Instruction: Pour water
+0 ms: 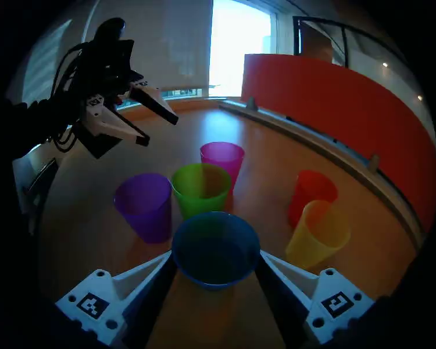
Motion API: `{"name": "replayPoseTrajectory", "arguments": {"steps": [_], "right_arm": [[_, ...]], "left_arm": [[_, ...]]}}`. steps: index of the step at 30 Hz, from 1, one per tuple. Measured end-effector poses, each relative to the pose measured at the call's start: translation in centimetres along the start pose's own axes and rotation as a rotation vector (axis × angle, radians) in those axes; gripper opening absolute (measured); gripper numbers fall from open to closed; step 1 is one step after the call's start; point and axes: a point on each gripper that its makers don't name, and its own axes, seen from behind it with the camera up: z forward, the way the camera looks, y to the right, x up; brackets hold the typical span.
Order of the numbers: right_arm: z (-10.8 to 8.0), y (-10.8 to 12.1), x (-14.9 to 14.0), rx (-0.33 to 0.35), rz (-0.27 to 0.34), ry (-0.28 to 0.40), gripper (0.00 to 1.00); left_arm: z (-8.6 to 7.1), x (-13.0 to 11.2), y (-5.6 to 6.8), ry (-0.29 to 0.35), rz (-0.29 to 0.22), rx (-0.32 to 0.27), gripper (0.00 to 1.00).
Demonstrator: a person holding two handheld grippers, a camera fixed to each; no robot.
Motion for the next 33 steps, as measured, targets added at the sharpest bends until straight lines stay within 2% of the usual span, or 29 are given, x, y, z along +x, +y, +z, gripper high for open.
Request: {"name": "replayPoseTrajectory", "arguments": {"steps": [14,33], "right_arm": [[-0.8,-0.3,0.6,0.01,-0.002,0.025,0.89],[-4.6,0.1,4.5,-0.03,0.009,0.143,0.89]], "left_arm": [[-0.1,0.1,0.0,0.003,-0.001,0.002,0.91],[-0.4,0.9,0.5,0.01,0.014,0.005,0.91]]}}
